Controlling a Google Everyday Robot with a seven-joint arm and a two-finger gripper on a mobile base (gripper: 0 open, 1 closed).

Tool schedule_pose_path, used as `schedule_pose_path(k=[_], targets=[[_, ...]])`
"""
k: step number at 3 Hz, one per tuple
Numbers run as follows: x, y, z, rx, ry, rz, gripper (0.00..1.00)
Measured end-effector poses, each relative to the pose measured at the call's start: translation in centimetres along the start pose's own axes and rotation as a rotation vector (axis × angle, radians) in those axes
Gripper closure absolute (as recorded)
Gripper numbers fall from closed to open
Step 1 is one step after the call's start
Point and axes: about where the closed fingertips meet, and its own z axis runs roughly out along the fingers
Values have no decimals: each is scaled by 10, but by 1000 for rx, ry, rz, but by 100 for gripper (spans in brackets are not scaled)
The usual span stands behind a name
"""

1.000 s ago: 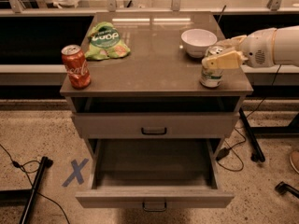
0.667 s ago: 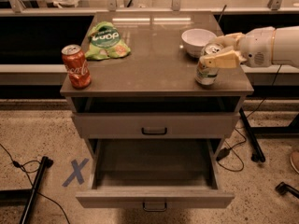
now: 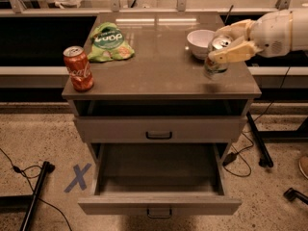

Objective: Place 7up can into middle drawer

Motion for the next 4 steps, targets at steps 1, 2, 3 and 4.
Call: schedule_pose_path(k=[1,2,3,4], targets=[[-13,47,-52,-106,137,98,100],[3,101,-77,-187,194,233,100],[3,101,-77,-187,194,233,100],[32,113,-61,-207,116,269,100]])
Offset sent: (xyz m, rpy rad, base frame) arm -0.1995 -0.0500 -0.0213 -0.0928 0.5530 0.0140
